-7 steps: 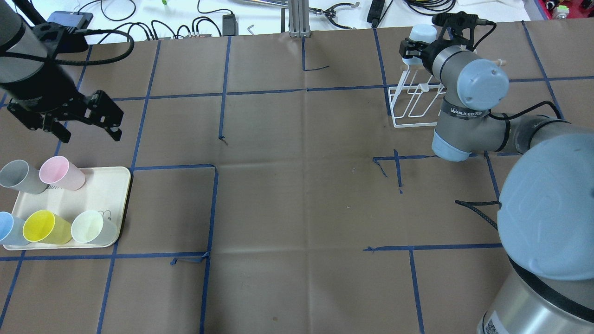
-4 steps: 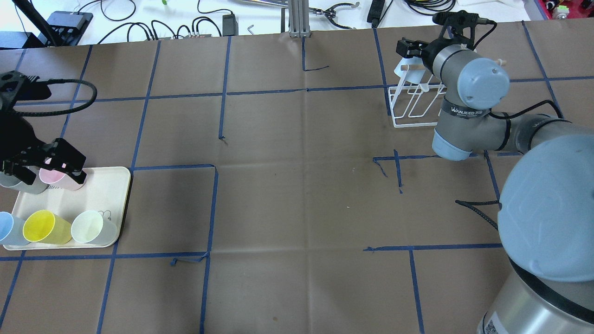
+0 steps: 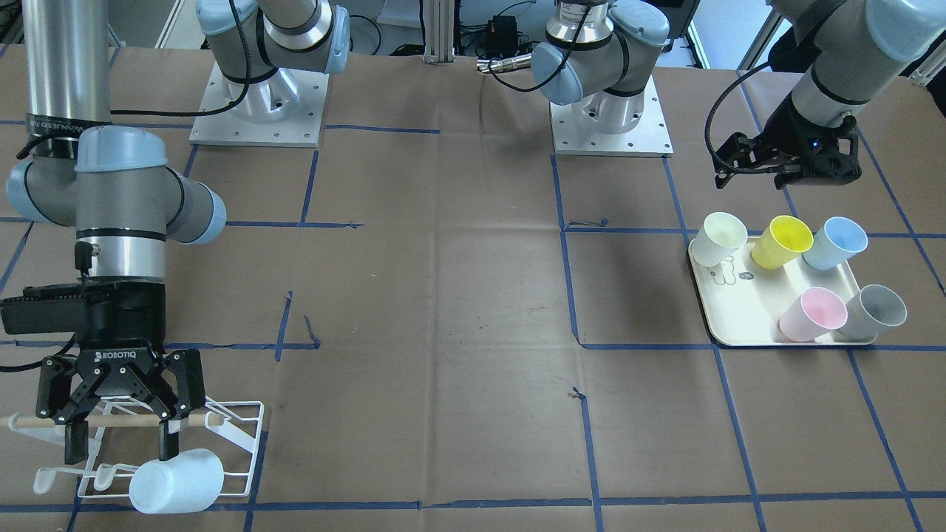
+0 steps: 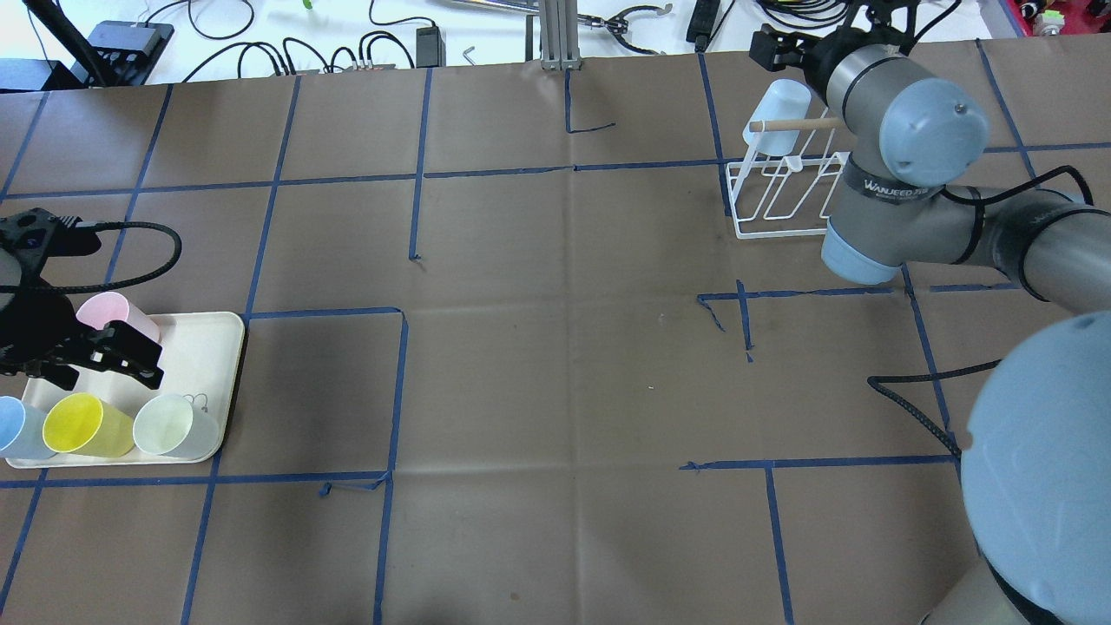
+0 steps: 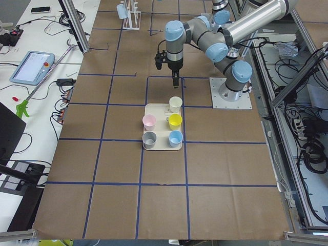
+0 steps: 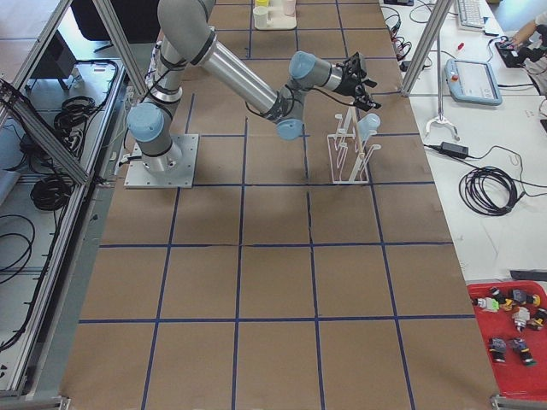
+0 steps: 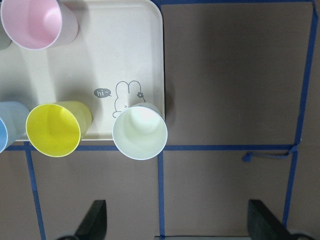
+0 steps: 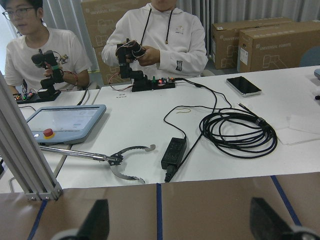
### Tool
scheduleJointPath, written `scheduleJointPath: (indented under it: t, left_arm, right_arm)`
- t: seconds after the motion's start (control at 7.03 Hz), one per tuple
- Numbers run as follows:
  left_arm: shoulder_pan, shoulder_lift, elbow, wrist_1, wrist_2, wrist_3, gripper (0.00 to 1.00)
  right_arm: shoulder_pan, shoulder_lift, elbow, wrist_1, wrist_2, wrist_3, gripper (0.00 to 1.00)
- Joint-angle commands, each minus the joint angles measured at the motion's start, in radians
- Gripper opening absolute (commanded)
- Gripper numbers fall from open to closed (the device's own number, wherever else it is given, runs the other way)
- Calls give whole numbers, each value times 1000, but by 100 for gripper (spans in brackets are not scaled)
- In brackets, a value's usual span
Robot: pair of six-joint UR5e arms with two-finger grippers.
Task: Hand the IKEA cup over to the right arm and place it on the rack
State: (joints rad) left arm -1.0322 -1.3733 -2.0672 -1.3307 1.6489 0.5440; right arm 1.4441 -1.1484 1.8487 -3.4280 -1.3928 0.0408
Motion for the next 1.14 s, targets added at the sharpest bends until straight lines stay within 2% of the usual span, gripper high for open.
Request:
scheduleJointPath:
  t: [0.0,0.14,0.28,0.43,0.57,0.71,0.85,1.0]
  left_arm:
    - [3,-24,-132,187,-1,13,97]
    - [3,-61,-161,247,-1,14,97]
    - [3,-96,-178,269,-1,16,95]
    - [6,-124,-194,272,3,30,94]
    - [9,-147,-205,272,6,33,95]
    - [9,-154,-214,281,8,36,95]
    - [11,-155,-214,283,11,37,95]
    - [17,-156,-214,285,23,37,92]
  right_arm:
    - [2,-129,-2,172,-8,2,100]
    - [12,-186,-8,288,-6,2,100]
    - [34,-235,-8,350,1,13,100]
    - [64,-273,-2,355,8,122,100]
    - [97,-307,12,357,43,336,100]
    - [119,-341,67,339,120,496,100]
    - [131,-381,128,329,148,662,100]
    - [156,-390,164,256,161,827,100]
